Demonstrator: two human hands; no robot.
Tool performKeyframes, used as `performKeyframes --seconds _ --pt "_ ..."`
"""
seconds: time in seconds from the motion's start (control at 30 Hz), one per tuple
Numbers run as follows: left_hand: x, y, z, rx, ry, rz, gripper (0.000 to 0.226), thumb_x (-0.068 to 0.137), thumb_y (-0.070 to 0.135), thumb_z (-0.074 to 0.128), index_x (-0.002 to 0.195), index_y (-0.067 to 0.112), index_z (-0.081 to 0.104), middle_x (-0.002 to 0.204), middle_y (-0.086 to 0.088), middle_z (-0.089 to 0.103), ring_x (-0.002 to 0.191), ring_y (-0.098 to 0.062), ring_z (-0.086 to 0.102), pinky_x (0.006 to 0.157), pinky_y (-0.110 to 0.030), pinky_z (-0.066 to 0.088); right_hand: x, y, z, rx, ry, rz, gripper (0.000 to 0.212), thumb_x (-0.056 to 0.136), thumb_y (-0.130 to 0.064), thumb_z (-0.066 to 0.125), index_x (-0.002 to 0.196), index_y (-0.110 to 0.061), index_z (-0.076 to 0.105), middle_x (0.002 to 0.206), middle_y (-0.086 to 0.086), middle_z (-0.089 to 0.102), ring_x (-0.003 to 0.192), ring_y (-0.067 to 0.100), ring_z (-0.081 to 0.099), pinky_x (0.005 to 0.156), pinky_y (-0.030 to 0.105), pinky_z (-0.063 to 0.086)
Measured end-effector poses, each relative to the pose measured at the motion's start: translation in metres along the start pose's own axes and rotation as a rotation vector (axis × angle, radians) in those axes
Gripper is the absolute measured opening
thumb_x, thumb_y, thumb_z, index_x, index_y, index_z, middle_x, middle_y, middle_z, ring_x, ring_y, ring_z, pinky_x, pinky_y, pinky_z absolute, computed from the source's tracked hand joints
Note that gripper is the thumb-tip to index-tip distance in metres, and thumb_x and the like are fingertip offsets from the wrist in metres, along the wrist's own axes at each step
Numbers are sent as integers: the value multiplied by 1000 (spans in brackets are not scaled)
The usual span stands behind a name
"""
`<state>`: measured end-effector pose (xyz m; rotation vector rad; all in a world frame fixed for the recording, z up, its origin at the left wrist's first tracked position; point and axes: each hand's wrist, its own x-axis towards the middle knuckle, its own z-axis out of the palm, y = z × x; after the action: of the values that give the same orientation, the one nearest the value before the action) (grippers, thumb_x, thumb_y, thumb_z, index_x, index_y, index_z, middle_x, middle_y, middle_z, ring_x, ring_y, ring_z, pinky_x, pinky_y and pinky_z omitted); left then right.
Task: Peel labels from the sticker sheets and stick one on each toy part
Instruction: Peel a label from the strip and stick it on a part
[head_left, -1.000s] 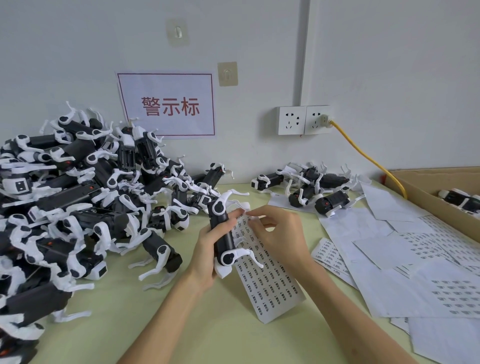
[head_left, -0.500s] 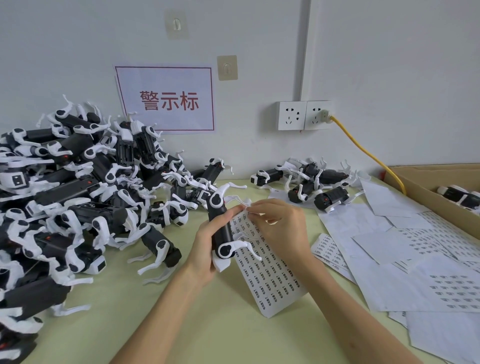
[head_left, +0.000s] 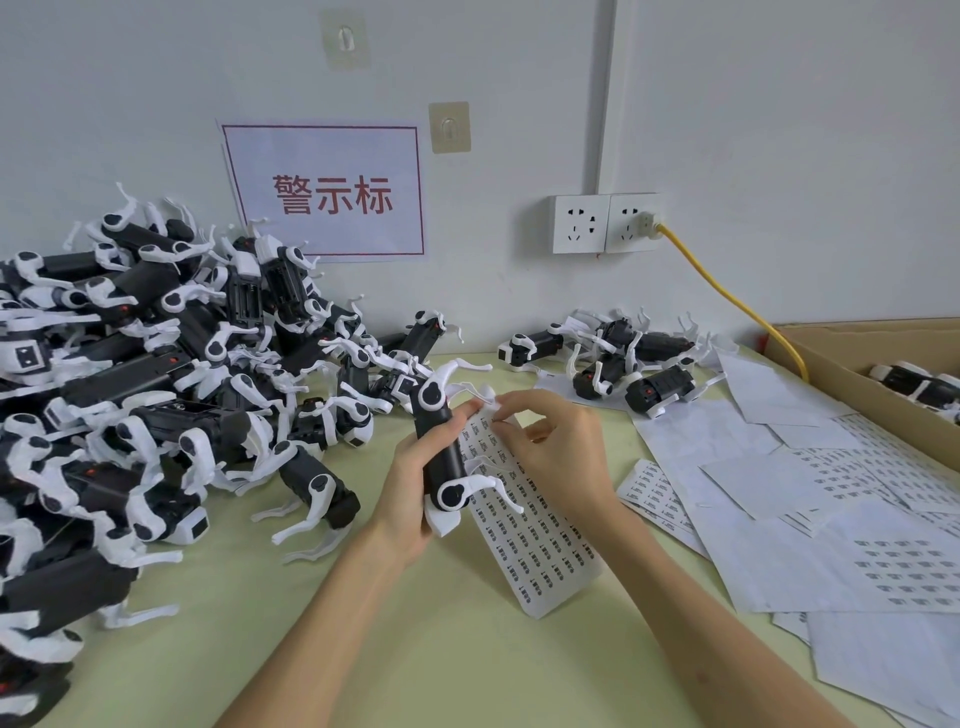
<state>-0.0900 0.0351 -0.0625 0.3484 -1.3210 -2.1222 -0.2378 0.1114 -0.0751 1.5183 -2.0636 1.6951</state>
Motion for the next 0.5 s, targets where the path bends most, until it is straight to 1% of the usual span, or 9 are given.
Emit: performKeyframes --seconds 0.07,0.13,0.17,0.23,0.27,0.33,0.4,0.47,0.5 --pt "2 -1 -2 14 18 -5 40 83 35 68 119 20 77 125 -9 72 107 -19 68 80 -27 59 0 1 1 -9 6 -29 20 86 -19 77 84 -37 69 105 -29 68 81 -1 68 67 12 48" --pt "3 -3 -2 8 33 -14 40 82 36 69 118 21 78 123 -8 72 106 -19 67 81 -28 59 0 1 2 -23 24 -67 14 87 -15 76 86 -28 71 106 -22 66 90 -1 66 72 12 47" --pt "4 -4 -2 4 49 -20 41 81 37 71 117 21 78 123 -7 72 106 -18 66 81 -27 59 1 0 2 -36 32 -89 12 87 -13 75 86 -24 72 106 -19 65 95 -1 64 77 12 46" --pt "5 -5 -2 1 81 -27 40 79 38 73 115 21 79 120 -5 71 104 -16 66 77 -26 58 1 -3 2 -50 45 -123 11 87 -10 74 86 -20 71 107 -11 64 103 0 59 87 11 41" --pt "6 -5 -3 -1 90 -33 36 79 37 76 111 21 80 116 -5 72 100 -14 68 74 -25 58 1 -4 3 -35 53 -126 12 87 -8 73 85 -18 70 106 -9 64 105 1 58 89 11 40" --pt "7 -6 -5 3 94 -45 26 79 35 78 101 21 83 106 -4 76 89 -14 72 70 -25 58 2 -6 2 54 64 -75 13 87 -5 71 85 -18 68 99 -11 66 101 1 60 87 11 41" --pt "9 -6 -8 39 152 -61 31 76 39 75 99 20 82 103 -4 77 86 -15 73 74 -29 56 4 -8 -1 251 39 59 13 88 -6 71 84 -19 69 89 -9 71 90 4 66 83 17 49" --pt "13 -9 -11 99 239 -91 40 71 43 80 102 18 78 97 -2 76 83 -17 71 75 -32 52 6 -8 -4 479 -9 166 13 88 -2 72 84 -15 69 83 -1 74 82 13 70 79 23 54" --pt "14 -11 -12 124 264 -100 40 71 42 83 103 18 77 93 -2 74 81 -18 69 74 -32 51 7 -7 -6 568 -28 200 15 87 2 72 84 -12 68 81 3 74 81 16 71 78 25 55"
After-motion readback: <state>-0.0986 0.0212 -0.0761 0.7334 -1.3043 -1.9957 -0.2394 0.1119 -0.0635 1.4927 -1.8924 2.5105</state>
